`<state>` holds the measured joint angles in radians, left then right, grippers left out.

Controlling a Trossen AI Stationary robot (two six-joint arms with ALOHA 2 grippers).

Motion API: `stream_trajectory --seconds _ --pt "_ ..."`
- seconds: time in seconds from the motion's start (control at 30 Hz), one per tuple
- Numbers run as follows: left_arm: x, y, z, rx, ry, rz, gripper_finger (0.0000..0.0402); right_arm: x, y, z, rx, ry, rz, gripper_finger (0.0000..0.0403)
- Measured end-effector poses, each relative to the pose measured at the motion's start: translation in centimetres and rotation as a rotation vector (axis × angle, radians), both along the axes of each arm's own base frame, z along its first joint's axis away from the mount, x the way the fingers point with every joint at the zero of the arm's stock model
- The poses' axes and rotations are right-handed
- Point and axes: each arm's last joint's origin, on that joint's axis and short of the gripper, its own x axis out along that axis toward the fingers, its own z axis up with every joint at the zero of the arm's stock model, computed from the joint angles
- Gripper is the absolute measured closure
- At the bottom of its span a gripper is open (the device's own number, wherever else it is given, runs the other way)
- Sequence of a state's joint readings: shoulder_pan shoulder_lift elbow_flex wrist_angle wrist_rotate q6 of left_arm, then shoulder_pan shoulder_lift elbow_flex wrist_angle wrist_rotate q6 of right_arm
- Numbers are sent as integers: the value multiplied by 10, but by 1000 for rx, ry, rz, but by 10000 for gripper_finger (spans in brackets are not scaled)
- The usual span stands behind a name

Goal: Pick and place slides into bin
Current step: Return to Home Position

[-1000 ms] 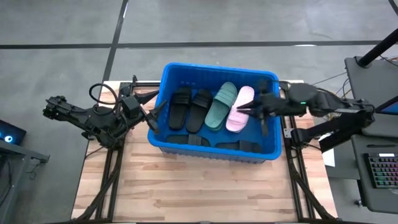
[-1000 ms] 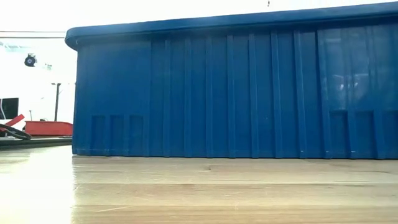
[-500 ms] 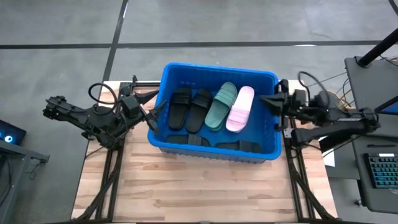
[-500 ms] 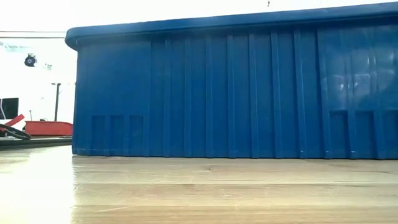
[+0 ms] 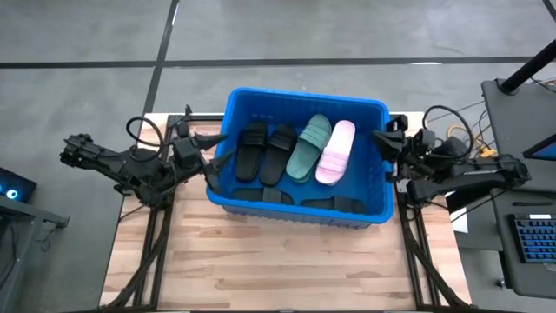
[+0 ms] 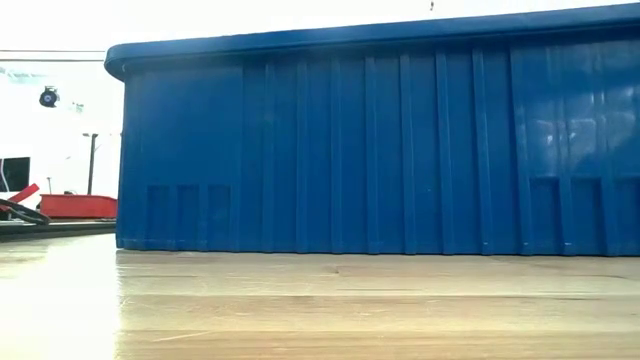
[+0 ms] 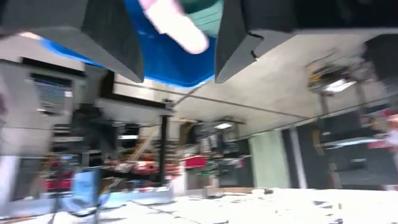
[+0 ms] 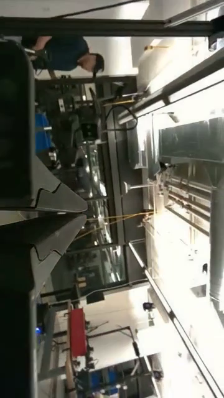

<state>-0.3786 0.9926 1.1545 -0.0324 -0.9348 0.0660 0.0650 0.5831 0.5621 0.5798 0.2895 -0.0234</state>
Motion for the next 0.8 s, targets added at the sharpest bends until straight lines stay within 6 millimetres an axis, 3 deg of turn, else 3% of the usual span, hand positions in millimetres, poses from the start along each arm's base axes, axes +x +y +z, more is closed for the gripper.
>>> stream_trajectory --seconds 0.2,0.37,0.8 --pt "1 -2 0 7 -6 -75 300 -20 -2 3 19 -58 -17 394" --pt "2 -5 2 15 -29 -175 388 -38 -3 -3 21 6 -21 394" --pt "2 8 25 155 -206 -220 401 -82 -6 -6 7 -37 -19 394"
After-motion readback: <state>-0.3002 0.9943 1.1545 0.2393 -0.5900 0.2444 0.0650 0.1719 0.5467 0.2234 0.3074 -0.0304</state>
